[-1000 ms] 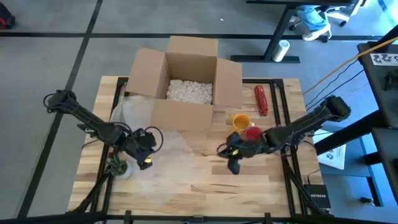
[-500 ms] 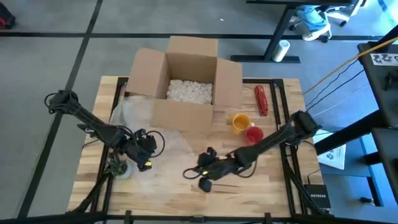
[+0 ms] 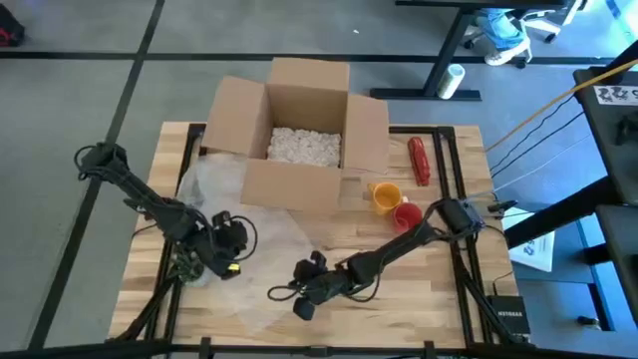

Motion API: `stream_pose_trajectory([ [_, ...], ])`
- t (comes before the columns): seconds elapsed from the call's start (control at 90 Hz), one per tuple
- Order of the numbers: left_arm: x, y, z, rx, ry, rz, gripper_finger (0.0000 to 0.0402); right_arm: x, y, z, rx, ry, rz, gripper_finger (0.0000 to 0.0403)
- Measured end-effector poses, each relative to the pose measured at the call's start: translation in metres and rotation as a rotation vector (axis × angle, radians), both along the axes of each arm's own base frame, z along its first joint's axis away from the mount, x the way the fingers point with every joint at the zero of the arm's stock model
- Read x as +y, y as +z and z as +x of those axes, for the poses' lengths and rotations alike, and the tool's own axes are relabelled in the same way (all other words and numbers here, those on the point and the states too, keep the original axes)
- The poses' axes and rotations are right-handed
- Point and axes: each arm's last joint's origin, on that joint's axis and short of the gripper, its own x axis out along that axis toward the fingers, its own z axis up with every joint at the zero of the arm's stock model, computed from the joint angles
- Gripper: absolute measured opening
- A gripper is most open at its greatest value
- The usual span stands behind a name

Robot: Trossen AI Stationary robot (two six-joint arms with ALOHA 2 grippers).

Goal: Wrap mug
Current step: Adjust the bubble wrap

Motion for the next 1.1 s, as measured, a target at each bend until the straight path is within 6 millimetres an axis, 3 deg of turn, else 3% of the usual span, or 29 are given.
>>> stream_pose_trajectory([
  [0.711,-0.014,-0.006,-0.013,-0.064,0.03,0.001,0.0,-0.001,-0.036,-0.008,0.237,0.029,0.033,0.0],
  [0.867,-0.015,-0.006,-0.013,-0.067,0.032,-0.005,0.0,0.007,-0.033,-0.026,0.378,0.063,0.019,0.0],
  [1.1,-0.017,-0.006,-0.015,-0.07,0.04,-0.017,0.0,0.022,-0.01,-0.067,0.575,0.081,-0.049,0.0],
])
